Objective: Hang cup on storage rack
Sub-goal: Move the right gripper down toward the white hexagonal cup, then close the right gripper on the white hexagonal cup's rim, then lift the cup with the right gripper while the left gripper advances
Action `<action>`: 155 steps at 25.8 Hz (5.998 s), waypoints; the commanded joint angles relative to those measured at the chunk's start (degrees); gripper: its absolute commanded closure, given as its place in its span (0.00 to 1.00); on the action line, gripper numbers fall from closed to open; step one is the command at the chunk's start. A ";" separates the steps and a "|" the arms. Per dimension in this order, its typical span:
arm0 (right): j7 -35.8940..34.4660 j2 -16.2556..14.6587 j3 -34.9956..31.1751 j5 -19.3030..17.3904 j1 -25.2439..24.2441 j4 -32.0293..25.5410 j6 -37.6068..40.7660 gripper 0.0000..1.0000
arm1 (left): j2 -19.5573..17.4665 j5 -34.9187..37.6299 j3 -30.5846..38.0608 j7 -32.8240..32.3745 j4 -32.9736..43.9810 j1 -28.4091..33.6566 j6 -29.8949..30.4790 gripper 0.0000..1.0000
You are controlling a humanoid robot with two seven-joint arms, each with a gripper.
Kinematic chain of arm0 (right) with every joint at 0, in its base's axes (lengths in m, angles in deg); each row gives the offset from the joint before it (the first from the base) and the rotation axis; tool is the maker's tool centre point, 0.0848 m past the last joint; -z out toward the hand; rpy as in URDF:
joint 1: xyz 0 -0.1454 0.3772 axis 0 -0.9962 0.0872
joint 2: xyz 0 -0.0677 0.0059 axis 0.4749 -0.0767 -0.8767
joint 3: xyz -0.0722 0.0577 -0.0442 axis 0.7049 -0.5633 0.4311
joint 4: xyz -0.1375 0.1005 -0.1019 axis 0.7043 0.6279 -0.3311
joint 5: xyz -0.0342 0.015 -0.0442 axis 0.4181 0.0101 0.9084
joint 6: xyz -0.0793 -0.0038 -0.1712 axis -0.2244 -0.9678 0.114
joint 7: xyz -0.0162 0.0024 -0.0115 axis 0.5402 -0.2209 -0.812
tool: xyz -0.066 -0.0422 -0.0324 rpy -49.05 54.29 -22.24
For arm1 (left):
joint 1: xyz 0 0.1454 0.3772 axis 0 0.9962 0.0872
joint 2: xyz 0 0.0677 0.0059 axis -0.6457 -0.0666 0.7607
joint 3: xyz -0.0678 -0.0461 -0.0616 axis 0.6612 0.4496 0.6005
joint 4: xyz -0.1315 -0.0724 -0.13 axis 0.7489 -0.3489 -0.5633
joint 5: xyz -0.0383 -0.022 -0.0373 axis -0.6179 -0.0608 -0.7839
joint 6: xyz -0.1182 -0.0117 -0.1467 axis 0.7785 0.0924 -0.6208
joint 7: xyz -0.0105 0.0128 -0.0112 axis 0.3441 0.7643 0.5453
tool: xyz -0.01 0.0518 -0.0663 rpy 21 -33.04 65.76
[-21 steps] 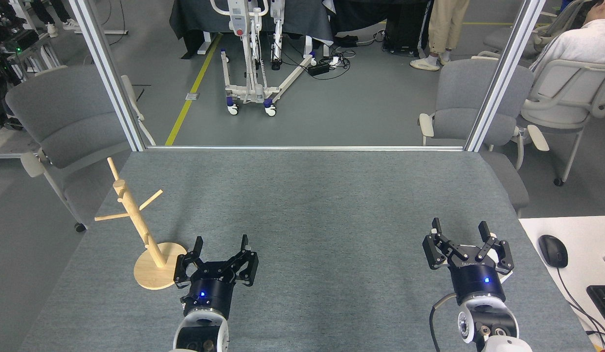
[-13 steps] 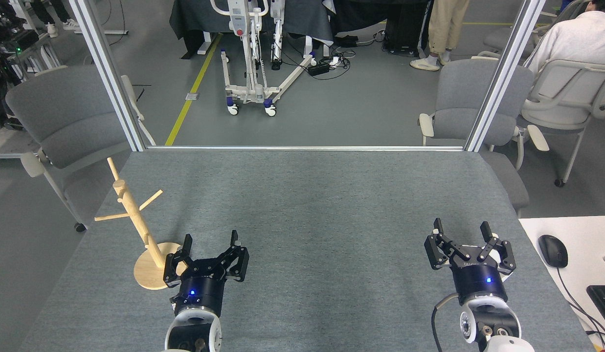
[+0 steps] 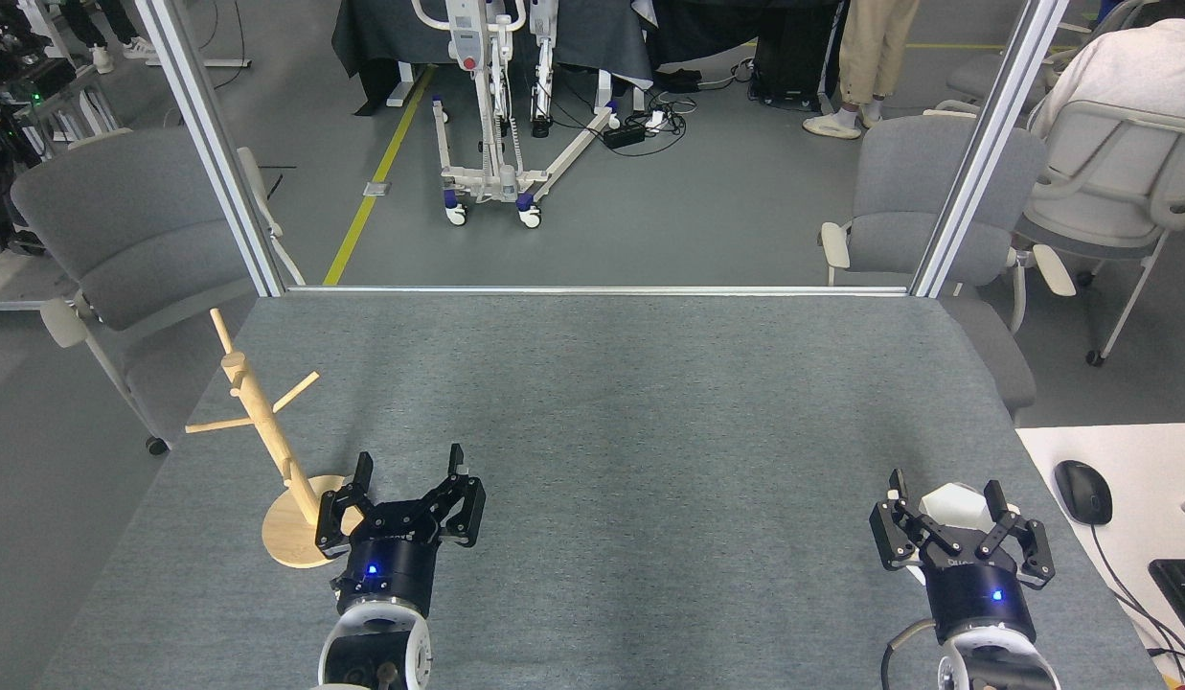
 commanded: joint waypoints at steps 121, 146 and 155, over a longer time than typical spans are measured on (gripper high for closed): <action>-9.36 -1.32 -0.59 -0.30 6.70 22.64 -8.47 0.00 | 0.29 0.03 -0.20 0.04 -11.25 -3.30 -0.55 0.00; -9.27 -2.37 -0.33 -0.39 8.45 24.66 -8.47 0.00 | 0.29 0.03 -0.20 0.22 -10.46 -3.38 -0.46 0.00; -9.27 -2.20 2.31 0.05 10.91 27.30 -9.08 0.00 | 0.55 -0.05 -0.46 0.48 -9.31 -5.93 0.06 0.00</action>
